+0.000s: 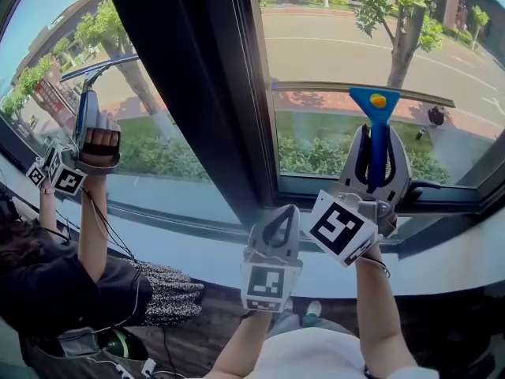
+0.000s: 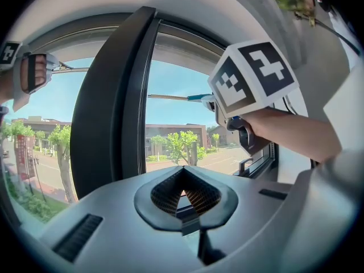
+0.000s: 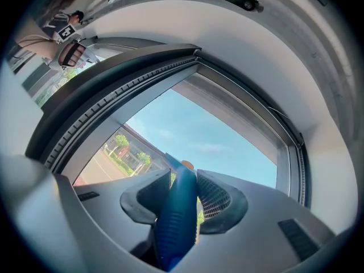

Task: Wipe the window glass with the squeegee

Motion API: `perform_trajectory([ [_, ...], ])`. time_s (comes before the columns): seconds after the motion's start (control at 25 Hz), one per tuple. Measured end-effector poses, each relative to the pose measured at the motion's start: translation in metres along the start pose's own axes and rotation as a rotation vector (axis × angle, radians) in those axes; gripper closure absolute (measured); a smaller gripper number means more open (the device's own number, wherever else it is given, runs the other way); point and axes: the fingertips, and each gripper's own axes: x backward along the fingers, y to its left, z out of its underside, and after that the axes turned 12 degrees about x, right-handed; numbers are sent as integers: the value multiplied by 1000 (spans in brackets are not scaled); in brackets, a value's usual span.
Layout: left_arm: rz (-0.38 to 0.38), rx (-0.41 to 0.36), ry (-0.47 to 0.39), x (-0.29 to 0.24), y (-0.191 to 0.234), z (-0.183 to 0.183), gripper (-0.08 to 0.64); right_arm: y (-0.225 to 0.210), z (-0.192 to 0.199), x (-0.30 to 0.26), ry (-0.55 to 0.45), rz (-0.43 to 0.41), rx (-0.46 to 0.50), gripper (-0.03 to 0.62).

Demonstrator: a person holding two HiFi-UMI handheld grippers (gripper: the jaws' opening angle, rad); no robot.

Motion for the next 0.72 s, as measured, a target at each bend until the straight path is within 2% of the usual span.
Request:
perform_trajectory([
  [0.48, 21, 6, 92, -5, 11, 14, 558, 33, 19, 11, 110, -85, -24, 443],
  [0.72, 19, 2, 120, -6, 15, 10, 558, 43, 23, 13, 149, -119, -32, 443],
])
